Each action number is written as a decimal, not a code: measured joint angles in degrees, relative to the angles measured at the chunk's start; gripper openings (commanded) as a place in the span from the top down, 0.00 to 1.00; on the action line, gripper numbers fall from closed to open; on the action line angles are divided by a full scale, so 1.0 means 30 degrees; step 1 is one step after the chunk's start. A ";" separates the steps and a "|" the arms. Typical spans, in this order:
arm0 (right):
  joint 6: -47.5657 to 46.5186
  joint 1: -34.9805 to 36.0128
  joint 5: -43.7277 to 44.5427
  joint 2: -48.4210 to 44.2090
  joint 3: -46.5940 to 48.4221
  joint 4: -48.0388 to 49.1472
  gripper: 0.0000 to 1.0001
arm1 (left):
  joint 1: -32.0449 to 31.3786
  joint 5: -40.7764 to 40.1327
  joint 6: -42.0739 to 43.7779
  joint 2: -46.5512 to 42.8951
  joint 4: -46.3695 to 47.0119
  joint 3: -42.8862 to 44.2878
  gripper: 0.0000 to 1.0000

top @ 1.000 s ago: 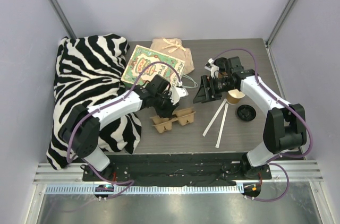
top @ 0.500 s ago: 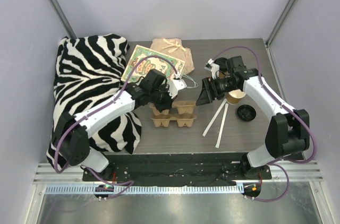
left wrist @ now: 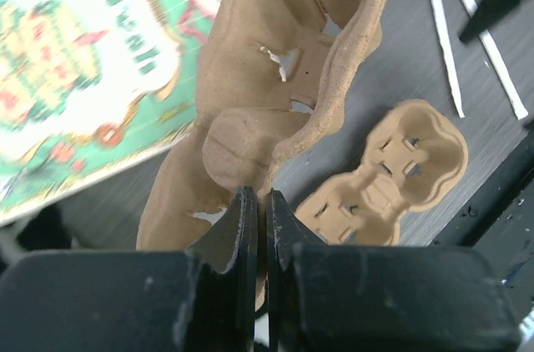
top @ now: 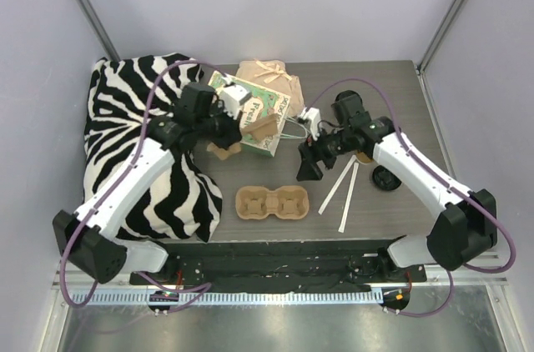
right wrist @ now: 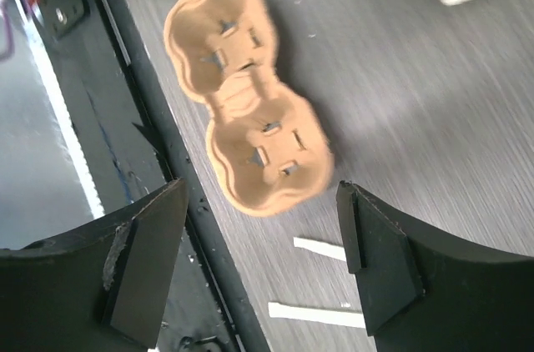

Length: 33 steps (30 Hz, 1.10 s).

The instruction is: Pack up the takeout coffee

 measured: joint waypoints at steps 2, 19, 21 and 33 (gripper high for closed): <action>-0.0182 0.1311 0.0809 -0.0379 -0.0503 0.0437 0.22 | 0.0867 -0.0058 -0.0474 -0.0729 -0.0780 0.0182 1.00; -0.5158 0.4583 0.5501 0.5836 0.0546 0.2033 0.20 | 0.5231 0.0437 -0.3905 -0.3461 -0.2965 0.0211 1.00; -0.5625 0.4685 0.5632 0.6258 0.0561 0.2106 0.21 | 0.5246 0.0539 -0.4000 -0.3461 -0.3016 0.0211 1.00; -0.5989 0.6098 0.6346 0.6251 -0.1195 0.2441 0.81 | 0.5246 0.0590 -0.4029 -0.3118 -0.3009 0.0211 1.00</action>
